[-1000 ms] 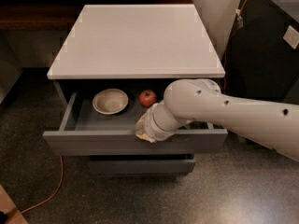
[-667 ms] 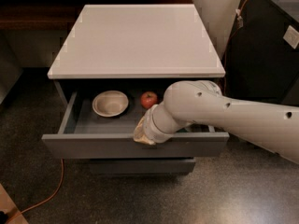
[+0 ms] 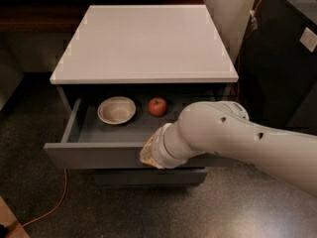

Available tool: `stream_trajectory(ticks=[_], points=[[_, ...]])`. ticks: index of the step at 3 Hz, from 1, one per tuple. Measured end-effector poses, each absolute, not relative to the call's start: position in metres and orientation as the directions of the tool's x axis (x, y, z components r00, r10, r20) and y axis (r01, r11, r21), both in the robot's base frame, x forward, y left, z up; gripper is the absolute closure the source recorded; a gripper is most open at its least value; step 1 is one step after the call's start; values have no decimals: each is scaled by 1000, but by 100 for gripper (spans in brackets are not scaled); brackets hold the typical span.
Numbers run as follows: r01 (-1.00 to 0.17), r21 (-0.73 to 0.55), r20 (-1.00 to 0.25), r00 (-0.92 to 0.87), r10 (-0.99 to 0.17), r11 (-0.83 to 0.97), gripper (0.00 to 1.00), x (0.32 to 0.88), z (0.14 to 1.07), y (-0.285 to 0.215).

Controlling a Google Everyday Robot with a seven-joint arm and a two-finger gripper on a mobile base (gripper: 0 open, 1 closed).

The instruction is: Pick apple from top drawer and place on counter

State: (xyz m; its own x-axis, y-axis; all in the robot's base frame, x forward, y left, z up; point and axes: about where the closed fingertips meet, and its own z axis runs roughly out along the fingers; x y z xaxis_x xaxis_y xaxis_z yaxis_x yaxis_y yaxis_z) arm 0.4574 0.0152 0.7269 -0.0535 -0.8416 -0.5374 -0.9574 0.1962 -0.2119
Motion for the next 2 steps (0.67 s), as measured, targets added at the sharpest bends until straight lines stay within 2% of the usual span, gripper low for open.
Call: stream_trajectory(ticks=[1,2], points=[[-950,-225,-554,-59,-830,217,84,470,737,9],[-932,-180,-628,-138,-766,315,53,511,752,-8]])
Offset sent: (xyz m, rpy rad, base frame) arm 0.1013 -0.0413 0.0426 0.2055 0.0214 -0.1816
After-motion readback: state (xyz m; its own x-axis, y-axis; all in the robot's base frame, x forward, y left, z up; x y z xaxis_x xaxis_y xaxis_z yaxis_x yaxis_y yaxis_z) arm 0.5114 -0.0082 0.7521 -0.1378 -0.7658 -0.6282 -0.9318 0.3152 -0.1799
